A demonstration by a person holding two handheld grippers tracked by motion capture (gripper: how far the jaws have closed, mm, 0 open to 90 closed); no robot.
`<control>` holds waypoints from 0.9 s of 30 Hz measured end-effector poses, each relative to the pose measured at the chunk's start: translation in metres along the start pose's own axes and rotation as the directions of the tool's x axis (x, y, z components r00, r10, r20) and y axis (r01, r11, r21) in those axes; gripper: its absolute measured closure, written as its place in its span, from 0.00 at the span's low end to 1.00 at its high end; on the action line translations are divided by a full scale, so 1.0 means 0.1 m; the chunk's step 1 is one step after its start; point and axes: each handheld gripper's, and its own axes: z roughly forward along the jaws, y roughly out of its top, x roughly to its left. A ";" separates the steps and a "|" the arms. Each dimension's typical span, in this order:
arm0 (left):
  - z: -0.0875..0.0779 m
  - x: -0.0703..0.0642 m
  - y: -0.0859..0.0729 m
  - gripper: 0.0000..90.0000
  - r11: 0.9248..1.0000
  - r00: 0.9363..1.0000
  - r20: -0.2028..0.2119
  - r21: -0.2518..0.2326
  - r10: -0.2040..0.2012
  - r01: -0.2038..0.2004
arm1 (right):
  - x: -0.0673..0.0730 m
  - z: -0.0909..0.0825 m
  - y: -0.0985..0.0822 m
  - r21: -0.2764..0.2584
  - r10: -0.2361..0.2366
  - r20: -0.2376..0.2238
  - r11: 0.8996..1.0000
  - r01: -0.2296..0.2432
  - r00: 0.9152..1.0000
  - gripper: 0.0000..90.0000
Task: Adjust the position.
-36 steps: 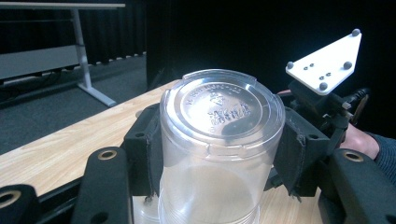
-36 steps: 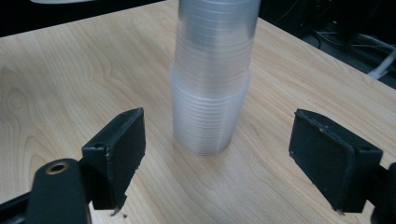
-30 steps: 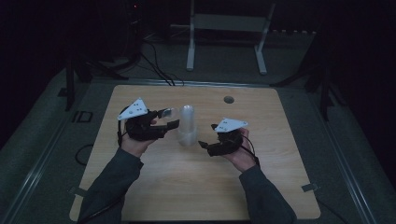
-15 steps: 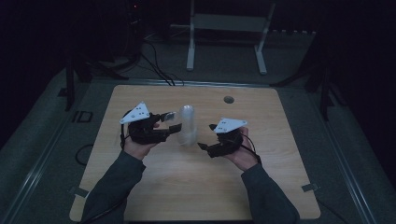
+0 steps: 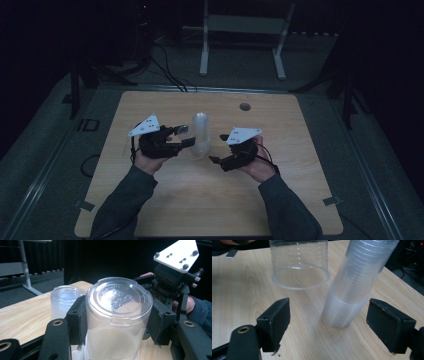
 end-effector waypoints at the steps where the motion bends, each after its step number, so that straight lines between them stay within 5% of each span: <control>1: 0.00 0.00 -0.01 0.46 1.000 1.000 0.003 -0.003 -0.007 0.007 | 0.00 0.00 0.00 -0.002 -0.001 -0.005 1.000 0.001 1.000 0.21; 27: -0.01 -0.04 -0.08 0.46 0.999 0.999 0.041 -0.039 -0.030 0.031 | 0.03 0.02 0.09 -0.099 0.030 -0.110 0.994 -0.041 0.994 0.21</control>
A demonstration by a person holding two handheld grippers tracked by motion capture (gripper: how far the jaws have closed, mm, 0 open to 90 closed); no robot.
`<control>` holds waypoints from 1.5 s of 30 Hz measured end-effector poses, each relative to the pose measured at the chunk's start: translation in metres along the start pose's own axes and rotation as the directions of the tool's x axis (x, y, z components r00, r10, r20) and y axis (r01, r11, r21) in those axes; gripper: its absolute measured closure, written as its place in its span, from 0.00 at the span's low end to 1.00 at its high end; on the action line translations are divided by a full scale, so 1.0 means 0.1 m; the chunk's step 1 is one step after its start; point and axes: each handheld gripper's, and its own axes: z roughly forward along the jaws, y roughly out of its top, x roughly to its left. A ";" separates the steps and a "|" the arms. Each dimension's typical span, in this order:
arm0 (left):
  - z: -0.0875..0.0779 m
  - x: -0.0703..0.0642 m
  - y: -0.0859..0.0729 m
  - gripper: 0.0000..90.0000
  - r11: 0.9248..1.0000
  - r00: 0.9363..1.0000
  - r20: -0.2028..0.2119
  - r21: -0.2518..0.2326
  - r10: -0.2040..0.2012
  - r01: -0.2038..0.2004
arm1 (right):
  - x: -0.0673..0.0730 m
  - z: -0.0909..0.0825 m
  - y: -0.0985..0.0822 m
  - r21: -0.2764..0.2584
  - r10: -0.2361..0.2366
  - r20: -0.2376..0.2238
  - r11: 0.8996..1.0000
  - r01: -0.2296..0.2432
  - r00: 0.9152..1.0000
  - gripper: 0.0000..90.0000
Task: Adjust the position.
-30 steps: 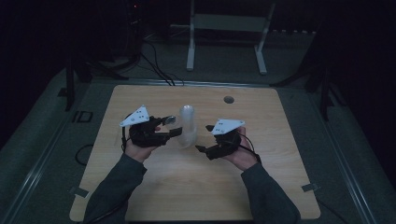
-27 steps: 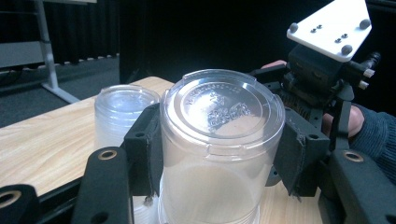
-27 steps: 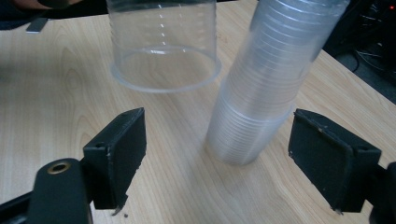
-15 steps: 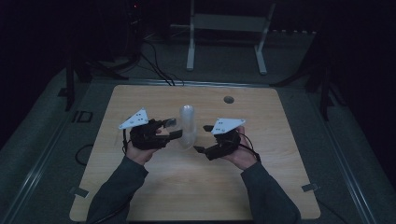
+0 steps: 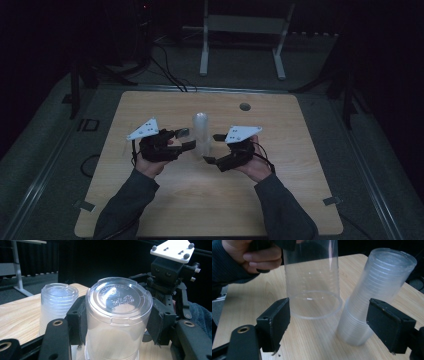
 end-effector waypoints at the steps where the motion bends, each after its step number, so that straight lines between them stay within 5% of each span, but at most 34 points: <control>1: 0.00 0.00 0.00 0.46 1.000 1.000 0.000 -0.002 -0.001 0.001 | 0.00 0.00 0.00 -0.006 0.004 -0.005 1.000 -0.004 1.000 0.21; 21: -0.02 -0.04 0.00 0.46 1.000 1.000 0.016 -0.019 -0.001 0.001 | -0.05 0.09 -0.03 -0.122 0.089 -0.125 0.987 -0.104 0.988 0.25; 45: -0.02 -0.05 0.00 0.46 0.999 0.999 0.032 -0.049 -0.015 0.017 | -0.10 0.22 -0.11 -0.221 0.170 -0.246 0.949 -0.226 0.954 0.25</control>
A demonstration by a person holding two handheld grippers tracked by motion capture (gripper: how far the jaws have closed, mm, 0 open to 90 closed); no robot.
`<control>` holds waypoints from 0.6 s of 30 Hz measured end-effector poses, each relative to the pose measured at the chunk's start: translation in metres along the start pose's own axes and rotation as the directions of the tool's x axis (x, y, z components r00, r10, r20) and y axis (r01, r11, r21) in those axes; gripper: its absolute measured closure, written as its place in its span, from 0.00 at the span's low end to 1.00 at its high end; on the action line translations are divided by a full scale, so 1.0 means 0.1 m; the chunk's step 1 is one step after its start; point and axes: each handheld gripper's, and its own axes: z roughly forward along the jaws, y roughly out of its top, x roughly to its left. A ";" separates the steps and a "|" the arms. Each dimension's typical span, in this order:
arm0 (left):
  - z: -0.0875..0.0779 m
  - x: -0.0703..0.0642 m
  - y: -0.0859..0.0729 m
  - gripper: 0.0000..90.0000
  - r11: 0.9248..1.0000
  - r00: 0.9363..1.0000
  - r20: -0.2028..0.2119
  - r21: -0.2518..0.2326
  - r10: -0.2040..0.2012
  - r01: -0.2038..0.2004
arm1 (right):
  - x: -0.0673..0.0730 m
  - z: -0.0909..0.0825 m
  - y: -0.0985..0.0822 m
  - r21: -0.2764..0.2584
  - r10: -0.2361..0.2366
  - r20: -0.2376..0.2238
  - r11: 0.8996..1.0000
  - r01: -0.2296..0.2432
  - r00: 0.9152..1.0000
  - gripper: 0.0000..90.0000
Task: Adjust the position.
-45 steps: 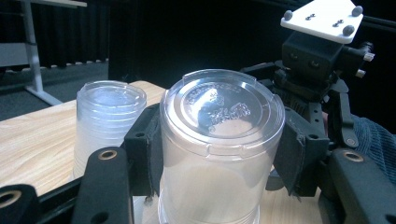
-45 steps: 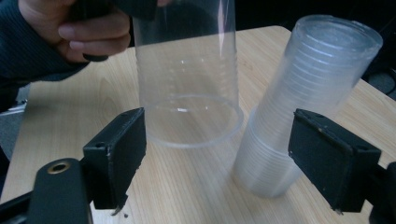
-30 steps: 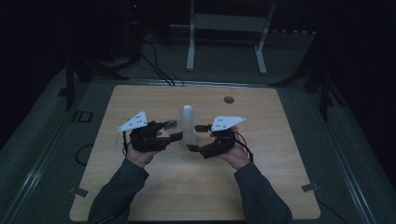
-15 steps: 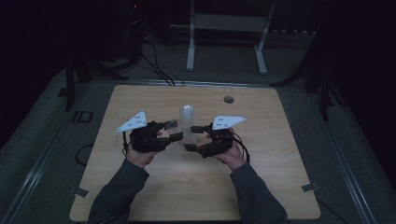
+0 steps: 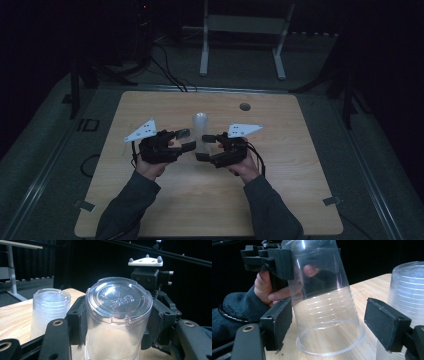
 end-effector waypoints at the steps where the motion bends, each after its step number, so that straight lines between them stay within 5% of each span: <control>1: 0.00 0.00 0.00 0.46 1.000 1.000 -0.001 -0.001 0.000 0.000 | 0.00 0.00 0.00 -0.002 0.005 -0.004 1.000 -0.005 1.000 0.24; 18: 0.02 -0.01 0.00 0.46 1.000 1.000 0.007 -0.006 -0.005 0.005 | 0.03 0.09 -0.01 0.027 -0.016 -0.005 1.000 0.016 1.000 0.20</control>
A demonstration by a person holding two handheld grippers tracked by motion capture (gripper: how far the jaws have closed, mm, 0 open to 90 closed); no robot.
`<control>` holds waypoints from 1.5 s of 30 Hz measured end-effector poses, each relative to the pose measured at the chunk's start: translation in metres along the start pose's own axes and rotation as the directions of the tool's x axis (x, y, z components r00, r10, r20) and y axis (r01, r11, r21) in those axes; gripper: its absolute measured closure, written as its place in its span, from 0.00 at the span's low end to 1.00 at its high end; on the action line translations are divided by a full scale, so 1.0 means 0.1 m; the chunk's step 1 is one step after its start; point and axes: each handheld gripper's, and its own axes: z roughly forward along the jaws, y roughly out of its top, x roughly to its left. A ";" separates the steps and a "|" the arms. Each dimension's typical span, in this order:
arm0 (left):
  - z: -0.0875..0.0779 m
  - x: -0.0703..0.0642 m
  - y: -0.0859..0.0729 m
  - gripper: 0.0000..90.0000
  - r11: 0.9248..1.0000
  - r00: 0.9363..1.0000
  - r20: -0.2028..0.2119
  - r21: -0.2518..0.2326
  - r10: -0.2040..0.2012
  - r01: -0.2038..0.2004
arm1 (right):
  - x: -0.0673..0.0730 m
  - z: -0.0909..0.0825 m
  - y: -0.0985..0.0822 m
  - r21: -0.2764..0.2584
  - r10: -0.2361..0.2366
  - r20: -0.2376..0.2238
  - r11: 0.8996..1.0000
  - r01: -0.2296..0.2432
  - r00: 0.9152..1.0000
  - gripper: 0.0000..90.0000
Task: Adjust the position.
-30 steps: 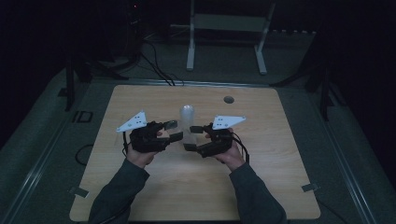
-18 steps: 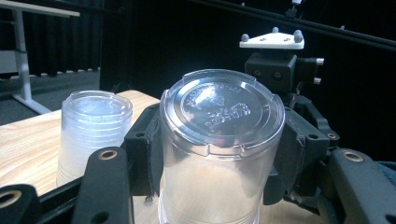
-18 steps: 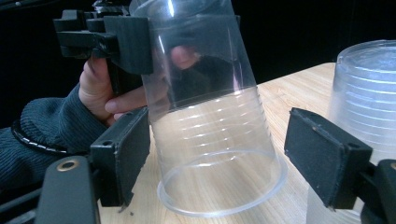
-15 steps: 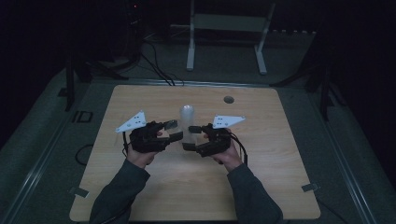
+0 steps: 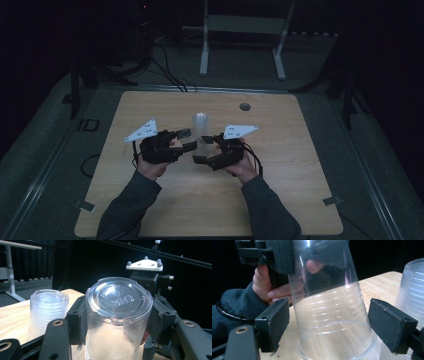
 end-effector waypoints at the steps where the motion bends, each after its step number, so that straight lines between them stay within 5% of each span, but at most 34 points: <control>1: 0.00 0.00 0.00 0.46 1.000 1.000 0.001 -0.001 0.000 0.000 | 0.00 0.00 0.00 0.001 -0.002 0.003 1.000 0.002 1.000 0.21; 22: 0.02 0.03 -0.03 0.41 1.000 1.000 0.003 0.021 -0.013 0.013 | 0.02 0.02 0.00 0.053 -0.036 0.040 0.998 0.034 0.999 0.30; 45: -0.15 0.05 -0.02 0.35 0.999 0.997 -0.075 0.048 0.026 -0.023 | -0.03 -0.06 0.02 0.128 -0.058 0.092 0.991 0.046 0.994 0.31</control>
